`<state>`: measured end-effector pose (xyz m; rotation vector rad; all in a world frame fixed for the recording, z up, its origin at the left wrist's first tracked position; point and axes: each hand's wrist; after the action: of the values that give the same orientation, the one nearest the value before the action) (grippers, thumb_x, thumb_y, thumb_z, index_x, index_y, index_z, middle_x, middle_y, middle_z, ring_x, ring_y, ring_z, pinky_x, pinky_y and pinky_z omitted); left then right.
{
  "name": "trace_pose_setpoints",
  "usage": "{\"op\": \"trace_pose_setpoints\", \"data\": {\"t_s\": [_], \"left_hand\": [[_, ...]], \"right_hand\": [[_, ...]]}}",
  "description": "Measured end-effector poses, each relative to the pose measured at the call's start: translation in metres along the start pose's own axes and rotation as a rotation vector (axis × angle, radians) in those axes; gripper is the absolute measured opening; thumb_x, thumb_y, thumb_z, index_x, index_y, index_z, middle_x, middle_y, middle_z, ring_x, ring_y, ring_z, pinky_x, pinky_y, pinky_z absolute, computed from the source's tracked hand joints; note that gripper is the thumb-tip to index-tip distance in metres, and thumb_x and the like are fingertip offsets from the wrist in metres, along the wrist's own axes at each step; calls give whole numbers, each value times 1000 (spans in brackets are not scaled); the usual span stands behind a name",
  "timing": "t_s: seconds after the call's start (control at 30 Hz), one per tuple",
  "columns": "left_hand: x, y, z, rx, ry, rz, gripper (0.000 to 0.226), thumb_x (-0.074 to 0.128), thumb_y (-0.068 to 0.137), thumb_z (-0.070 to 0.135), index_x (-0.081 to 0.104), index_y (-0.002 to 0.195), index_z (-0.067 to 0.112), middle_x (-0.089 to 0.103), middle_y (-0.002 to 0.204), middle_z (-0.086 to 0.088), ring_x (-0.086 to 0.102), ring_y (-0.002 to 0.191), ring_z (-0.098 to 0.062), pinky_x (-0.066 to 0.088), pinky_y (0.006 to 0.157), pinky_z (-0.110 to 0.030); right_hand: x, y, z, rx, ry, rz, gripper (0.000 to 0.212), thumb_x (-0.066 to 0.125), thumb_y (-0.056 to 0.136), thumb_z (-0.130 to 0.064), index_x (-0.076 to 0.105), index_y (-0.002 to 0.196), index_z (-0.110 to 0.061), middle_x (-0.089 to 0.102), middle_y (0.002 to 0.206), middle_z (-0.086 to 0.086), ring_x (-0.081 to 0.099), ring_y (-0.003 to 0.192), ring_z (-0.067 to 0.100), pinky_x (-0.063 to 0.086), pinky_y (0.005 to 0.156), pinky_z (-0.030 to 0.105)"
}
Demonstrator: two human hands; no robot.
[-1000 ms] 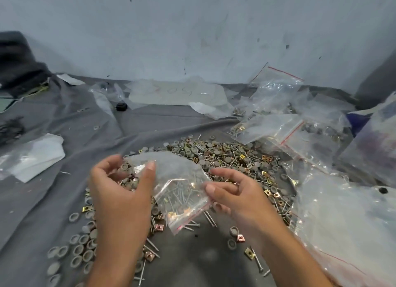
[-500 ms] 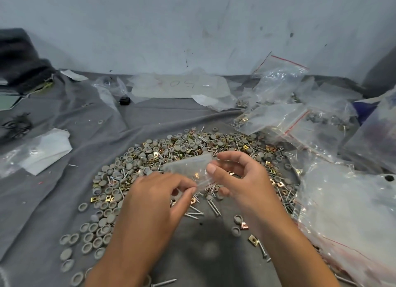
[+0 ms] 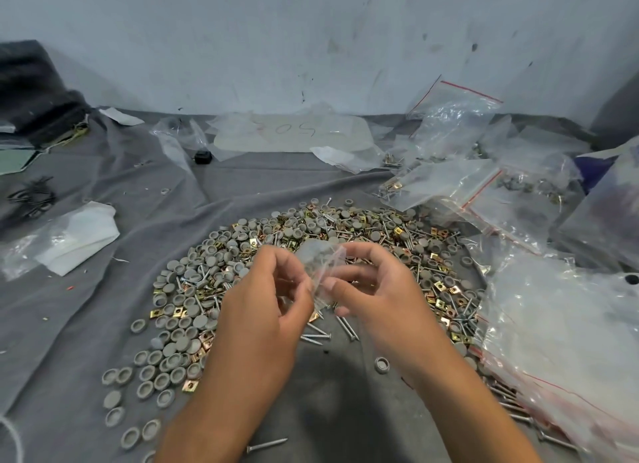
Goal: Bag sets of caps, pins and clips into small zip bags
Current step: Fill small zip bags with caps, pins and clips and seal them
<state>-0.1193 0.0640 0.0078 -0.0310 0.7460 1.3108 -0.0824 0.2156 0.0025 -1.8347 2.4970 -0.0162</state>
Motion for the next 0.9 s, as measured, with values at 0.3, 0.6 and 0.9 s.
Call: {"op": "trace_pose_setpoints", "data": {"t_s": [0.3, 0.6, 0.9], "left_hand": [[-15, 5, -7, 53, 270, 219, 28, 60, 92, 2, 65, 93, 29, 53, 94, 13, 52, 85, 4, 38, 72, -8], [-17, 6, -11, 87, 269, 203, 32, 56, 88, 1, 75, 91, 25, 60, 99, 17, 54, 87, 12, 36, 76, -2], [-13, 6, -11, 52, 327, -10, 36, 75, 85, 16, 71, 119, 25, 68, 105, 15, 58, 86, 2, 35, 82, -4]], "right_hand": [[-7, 2, 4, -21, -249, -115, 21, 78, 88, -24, 64, 100, -34, 75, 94, -13, 72, 83, 12, 55, 68, 21], [4, 1, 33, -189, -1134, -175, 12, 68, 93, -39, 67, 103, -33, 61, 104, -12, 53, 104, 13, 42, 83, 30], [11, 1, 50, -274, -1604, -327, 32, 47, 96, -10, 46, 129, -10, 49, 127, 13, 39, 122, 35, 41, 100, 43]]}}
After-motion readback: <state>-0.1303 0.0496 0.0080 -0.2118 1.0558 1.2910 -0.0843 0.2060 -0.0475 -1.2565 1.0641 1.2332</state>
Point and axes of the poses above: each hand's wrist, its own y-axis towards the middle knuckle, its own x-axis out of the palm, z = x × y
